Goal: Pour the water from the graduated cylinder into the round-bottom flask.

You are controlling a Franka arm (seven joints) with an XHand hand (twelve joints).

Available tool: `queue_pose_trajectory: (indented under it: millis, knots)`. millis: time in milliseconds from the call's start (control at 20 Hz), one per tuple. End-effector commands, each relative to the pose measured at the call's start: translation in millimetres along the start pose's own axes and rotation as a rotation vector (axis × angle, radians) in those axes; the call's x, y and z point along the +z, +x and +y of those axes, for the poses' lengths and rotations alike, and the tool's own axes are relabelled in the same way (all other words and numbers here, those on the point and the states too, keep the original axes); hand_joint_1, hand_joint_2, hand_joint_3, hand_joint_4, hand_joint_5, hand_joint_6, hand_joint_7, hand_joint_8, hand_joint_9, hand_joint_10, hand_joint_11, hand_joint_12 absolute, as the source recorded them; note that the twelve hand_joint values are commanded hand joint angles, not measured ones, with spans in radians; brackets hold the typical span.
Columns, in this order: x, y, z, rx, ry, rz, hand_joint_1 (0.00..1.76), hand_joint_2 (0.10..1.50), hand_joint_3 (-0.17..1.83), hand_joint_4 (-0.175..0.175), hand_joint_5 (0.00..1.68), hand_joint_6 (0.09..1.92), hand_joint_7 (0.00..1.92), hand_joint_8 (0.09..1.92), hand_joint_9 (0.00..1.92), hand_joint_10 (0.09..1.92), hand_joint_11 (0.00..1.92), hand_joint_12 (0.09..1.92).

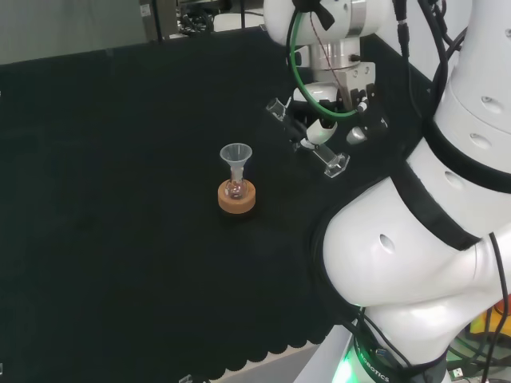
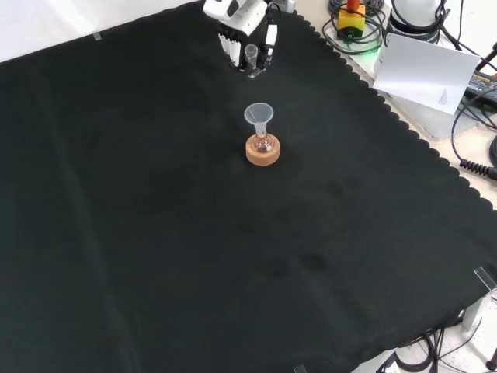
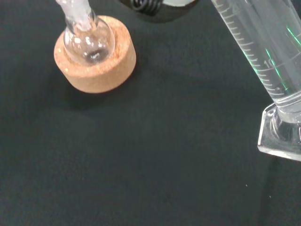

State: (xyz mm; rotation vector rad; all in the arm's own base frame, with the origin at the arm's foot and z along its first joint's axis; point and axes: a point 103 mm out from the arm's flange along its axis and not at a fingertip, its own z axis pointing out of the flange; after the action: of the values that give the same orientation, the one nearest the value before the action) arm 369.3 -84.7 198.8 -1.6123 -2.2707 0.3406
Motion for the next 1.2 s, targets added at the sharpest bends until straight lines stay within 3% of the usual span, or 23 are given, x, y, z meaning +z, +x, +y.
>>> queue_pose_trajectory:
  millis: [50,750,1200]
  knots:
    - [3.5,9.6,10.5,-0.006,0.120,-0.059,1.27,1.10,0.00,-0.175,1.00,0.97,1.04,0.95,1.51,0.09,1.30,0.72]
    - [8.0,13.8,27.5,0.017,0.310,-0.134,1.27,1.10,0.00,-0.175,0.99,0.98,1.03,0.96,1.51,0.09,1.29,0.72]
    - [4.1,16.5,30.5,0.020,0.346,-0.145,1.27,1.10,0.00,-0.175,0.99,0.98,1.03,0.96,1.51,0.09,1.29,0.73]
